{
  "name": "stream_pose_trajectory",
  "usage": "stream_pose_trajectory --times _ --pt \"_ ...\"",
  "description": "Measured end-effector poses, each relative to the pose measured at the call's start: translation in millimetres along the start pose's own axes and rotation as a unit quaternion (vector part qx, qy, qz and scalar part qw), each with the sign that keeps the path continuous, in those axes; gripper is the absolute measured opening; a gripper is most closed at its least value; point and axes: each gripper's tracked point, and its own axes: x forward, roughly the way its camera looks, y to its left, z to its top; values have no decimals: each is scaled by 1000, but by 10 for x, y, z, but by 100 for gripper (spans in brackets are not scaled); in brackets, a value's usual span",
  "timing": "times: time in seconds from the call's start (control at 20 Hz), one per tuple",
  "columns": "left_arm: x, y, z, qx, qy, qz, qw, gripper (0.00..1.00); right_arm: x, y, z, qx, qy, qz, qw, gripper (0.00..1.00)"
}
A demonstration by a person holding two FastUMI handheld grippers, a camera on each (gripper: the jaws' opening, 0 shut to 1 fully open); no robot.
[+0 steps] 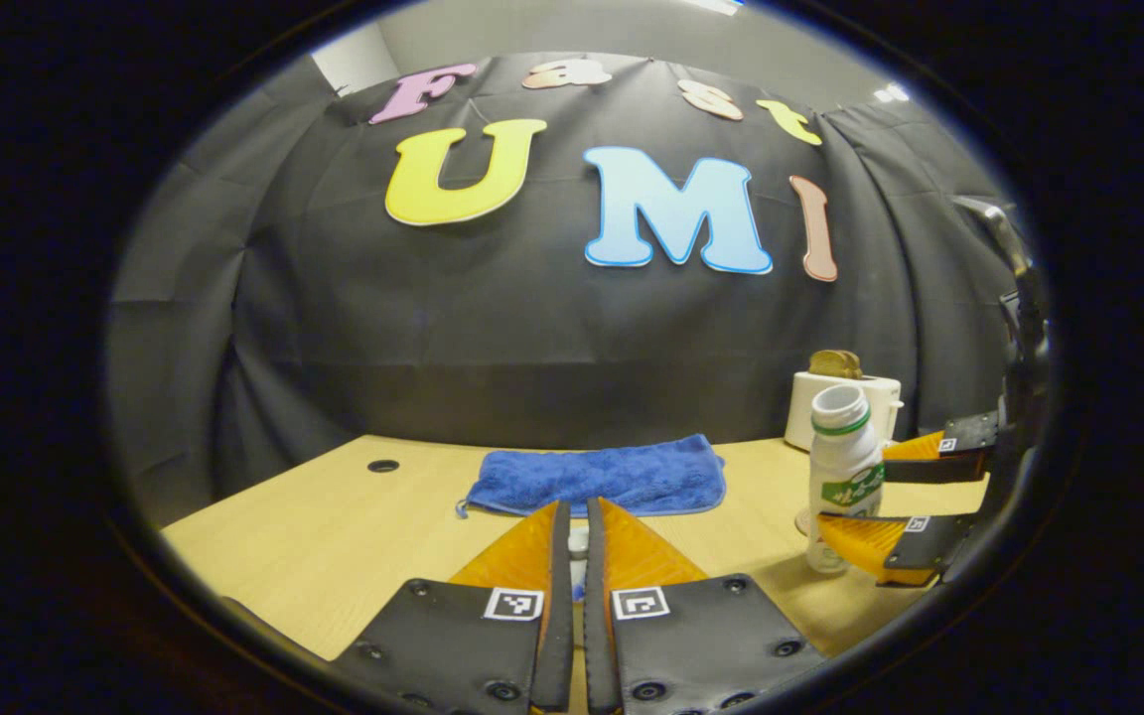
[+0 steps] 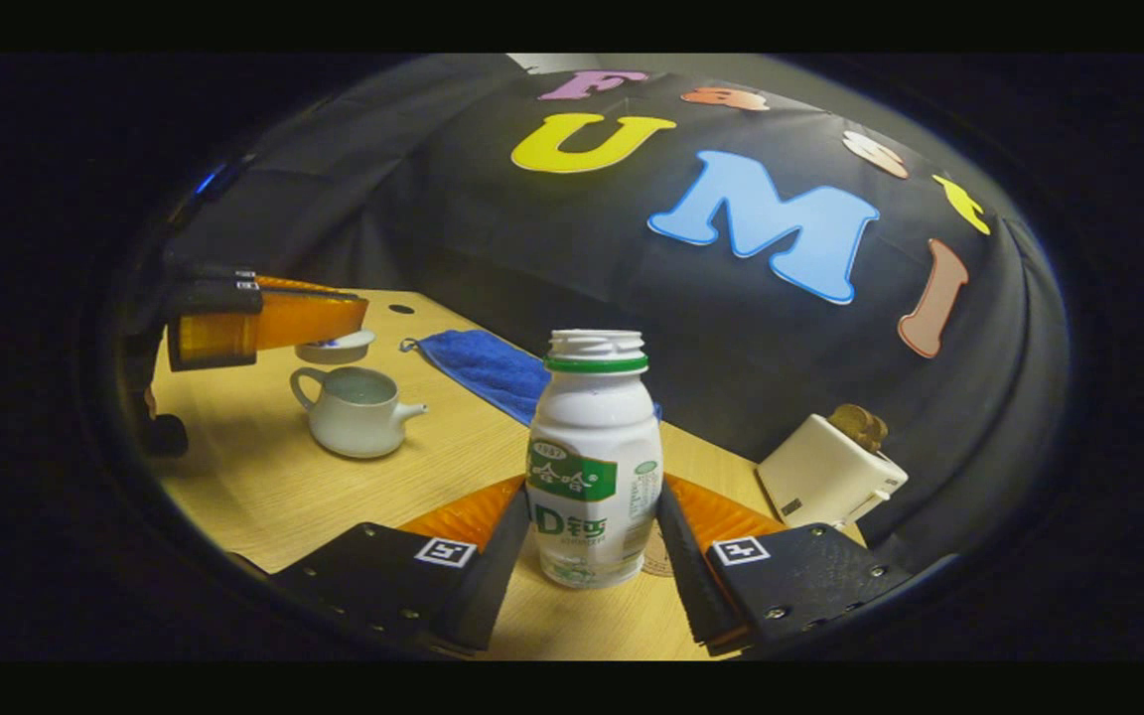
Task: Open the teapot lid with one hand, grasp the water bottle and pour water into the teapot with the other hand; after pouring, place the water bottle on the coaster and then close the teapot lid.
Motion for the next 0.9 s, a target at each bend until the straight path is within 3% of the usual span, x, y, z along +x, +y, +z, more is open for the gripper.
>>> stream_pose_trajectory --times 0.1,0.2,0.5,0.7,0.85,0.9 --pt "56 -38 -38 4 3 1 1000 15 -40 -48 12 17 -4 -3 1000 72" --pt "112 -74 -67 7 6 1 1000 7 -72 -89 -1 24 -5 -5 1000 72" --pt "196 -72 -220 -7 18 5 1000 15 -51 -195 -69 30 -5 -13 999 72" --pt "246 -38 -332 -9 26 9 1000 12 -46 -256 -78 35 -8 -21 999 72" --pt "257 -63 -372 -5 30 9 1000 15 -25 -298 -96 33 -6 -24 999 72" --pt "264 -63 -371 0 28 11 1000 12 -16 -307 -98 33 -5 -25 999 72"
